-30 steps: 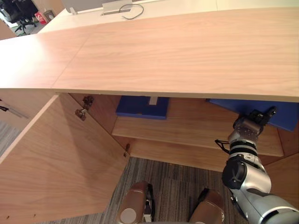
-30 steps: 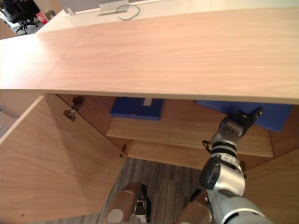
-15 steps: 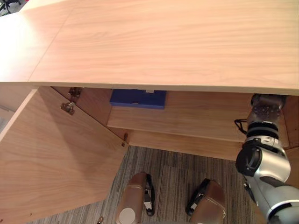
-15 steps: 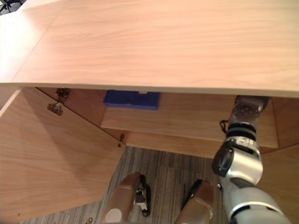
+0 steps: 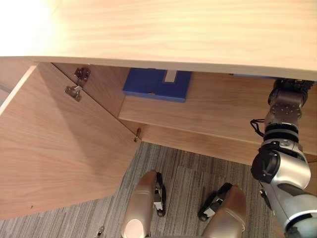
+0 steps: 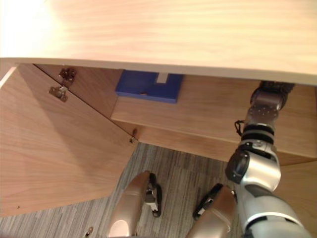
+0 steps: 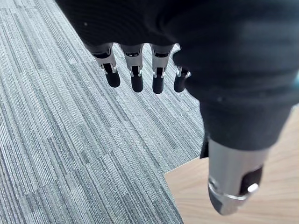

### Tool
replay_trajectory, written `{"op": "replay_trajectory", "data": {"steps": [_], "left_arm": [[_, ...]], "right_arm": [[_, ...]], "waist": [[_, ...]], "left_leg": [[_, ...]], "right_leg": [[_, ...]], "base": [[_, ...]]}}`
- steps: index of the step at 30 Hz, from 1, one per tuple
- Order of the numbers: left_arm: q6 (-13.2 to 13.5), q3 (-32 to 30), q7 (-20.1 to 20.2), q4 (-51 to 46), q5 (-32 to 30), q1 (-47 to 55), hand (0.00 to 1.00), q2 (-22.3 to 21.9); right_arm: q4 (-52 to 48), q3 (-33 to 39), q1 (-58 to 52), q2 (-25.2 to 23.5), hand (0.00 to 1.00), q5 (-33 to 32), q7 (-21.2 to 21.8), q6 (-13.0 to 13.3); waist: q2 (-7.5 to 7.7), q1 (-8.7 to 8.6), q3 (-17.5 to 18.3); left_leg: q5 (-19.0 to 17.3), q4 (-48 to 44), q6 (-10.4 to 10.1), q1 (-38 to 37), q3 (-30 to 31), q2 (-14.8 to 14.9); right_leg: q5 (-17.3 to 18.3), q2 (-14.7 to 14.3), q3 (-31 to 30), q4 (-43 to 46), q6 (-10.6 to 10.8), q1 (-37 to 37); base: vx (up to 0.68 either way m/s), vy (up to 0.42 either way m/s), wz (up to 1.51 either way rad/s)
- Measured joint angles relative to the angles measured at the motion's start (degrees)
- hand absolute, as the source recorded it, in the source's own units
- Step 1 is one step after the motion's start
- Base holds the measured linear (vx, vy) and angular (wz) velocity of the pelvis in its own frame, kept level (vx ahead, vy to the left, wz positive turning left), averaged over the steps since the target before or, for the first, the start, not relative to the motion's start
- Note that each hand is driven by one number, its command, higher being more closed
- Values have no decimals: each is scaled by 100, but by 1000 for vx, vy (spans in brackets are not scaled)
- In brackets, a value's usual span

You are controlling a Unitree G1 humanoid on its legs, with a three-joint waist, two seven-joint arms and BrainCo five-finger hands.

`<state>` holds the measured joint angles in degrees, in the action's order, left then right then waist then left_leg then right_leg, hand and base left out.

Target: Walk over to the cabinet, pick up the folder, carry it to the office cabinet, place the folder inside the office cabinet, then close the office cabinet door

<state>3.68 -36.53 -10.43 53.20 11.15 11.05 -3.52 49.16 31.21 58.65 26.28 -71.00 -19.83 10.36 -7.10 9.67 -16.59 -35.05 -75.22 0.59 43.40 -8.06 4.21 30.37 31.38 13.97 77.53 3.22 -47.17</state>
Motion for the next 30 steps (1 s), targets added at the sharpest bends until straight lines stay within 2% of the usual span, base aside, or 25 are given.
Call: {"op": "replay_trajectory", "data": {"steps": [10, 13, 19, 20, 22, 23, 25, 28, 30], "left_arm": [[-9, -221, -49, -217, -6, -30, 0, 232], [-47, -336, -48, -217, -7, -87, 0, 303], [-142, -549, 87, -219, -16, -226, 0, 617], [-166, -558, 104, -220, -17, -248, 0, 680], [-272, -745, 251, -269, -40, -406, 0, 995], [-298, -777, 285, -302, -40, -449, 0, 1104], [-369, -1021, 473, -341, -129, -688, 0, 1612], [-498, -1331, 596, -431, -254, -992, 0, 2073], [-729, -1820, 753, -421, -424, -1115, 0, 2393]], "right_arm": [[221, 108, -381, -127, 0, 6, 57, -66], [470, -7, -433, -127, 0, 318, 158, -460], [965, -649, -452, -88, 0, 1571, 485, -1273], [1015, -661, -453, -88, 0, 1685, 532, -1332], [1160, -662, -485, -60, 0, 2525, 824, -1645], [1164, -665, -503, -51, 0, 2737, 892, -1717], [1249, -649, -574, -34, 0, 3636, 1144, -1936], [1368, -584, -759, -50, 0, 4252, 1311, -2109], [1368, -481, -901, -74, 0, 4837, 1533, -2249]], "waist": [[-32, -5, 21], [-36, -10, 24], [-50, -53, 36], [-50, -53, 36], [-50, -75, 36], [-50, -77, 36], [-51, -99, 36], [-50, -123, 37], [-50, -144, 41]], "left_leg": [[0, 14, -3, -91, -22, 23], [0, 68, -3, -188, -44, 24], [1, 123, -4, -240, -63, 72], [1, 123, -4, -240, -63, 75], [1, 123, -4, -244, -63, 93], [1, 123, -4, -244, -62, 98], [2, 131, -3, -290, -62, 105], [6, 254, 0, -432, -70, 109], [55, 423, 0, -529, -92, 143]], "right_leg": [[10, 1, 1, 6, -21, 67], [9, 0, 6, -33, -21, 155], [4, -31, 49, -104, -27, 227], [4, -31, 52, -106, -27, 230], [3, -39, 72, -125, -27, 254], [3, -40, 82, -129, -27, 263], [3, -43, 97, -145, -27, 316], [-16, -67, 137, -249, -23, 468], [-91, -147, 181, -427, -25, 566]], "base": [[54, -22, -2], [38, -17, -2], [47, -17, -1], [55, -14, 0], [55, -16, 1], [52, -17, 1], [41, -16, 0], [8, -6, -1], [24, -19, -9]]}}
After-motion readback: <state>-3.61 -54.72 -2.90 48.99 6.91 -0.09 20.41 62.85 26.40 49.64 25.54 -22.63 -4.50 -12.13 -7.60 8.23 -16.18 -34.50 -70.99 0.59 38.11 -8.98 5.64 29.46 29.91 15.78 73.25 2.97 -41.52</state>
